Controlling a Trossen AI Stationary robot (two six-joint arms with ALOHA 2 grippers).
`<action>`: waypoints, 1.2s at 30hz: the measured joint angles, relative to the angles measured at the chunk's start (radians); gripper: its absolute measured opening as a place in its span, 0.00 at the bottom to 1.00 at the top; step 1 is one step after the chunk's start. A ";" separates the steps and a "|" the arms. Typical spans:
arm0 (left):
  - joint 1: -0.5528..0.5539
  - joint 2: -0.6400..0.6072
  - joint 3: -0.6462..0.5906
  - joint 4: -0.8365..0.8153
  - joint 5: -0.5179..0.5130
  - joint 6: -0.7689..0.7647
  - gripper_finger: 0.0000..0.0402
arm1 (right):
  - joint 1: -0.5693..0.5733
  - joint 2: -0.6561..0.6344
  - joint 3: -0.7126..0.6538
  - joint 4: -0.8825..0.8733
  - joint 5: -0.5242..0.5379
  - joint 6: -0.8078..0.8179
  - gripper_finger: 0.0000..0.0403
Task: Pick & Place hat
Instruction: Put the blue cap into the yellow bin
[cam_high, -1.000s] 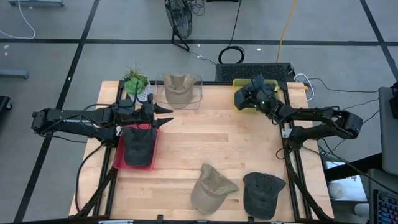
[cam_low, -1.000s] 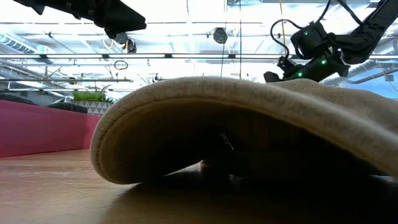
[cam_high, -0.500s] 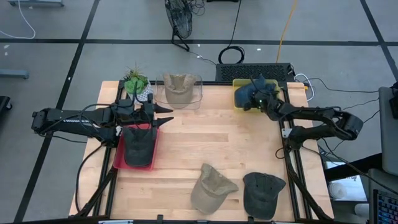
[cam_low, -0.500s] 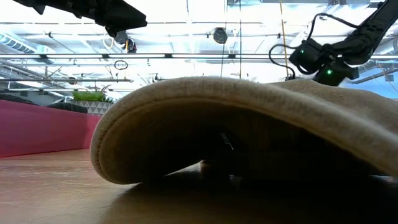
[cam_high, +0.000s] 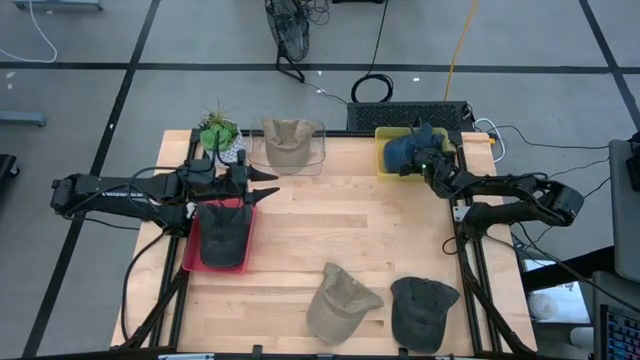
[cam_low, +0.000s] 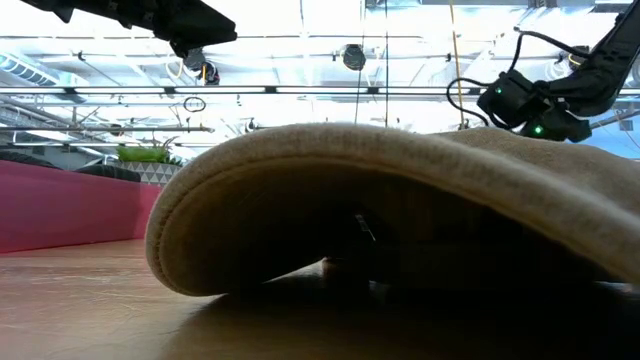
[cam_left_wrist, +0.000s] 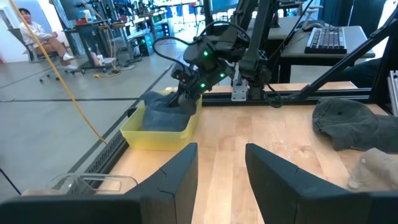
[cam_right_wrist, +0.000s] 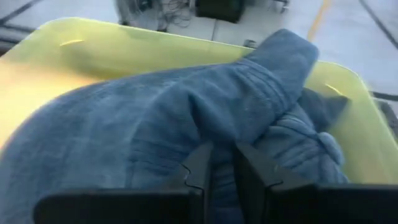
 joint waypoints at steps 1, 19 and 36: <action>0.000 0.000 0.000 0.000 0.000 0.000 0.37 | -0.005 -0.001 -0.010 0.002 0.016 0.002 0.11; 0.000 0.000 0.000 0.003 0.000 -0.001 0.37 | 0.160 -0.102 -0.043 0.396 0.045 -0.287 0.11; 0.001 0.000 0.000 0.030 -0.027 0.033 0.37 | -0.008 -0.049 -0.041 0.422 -0.216 -0.081 0.00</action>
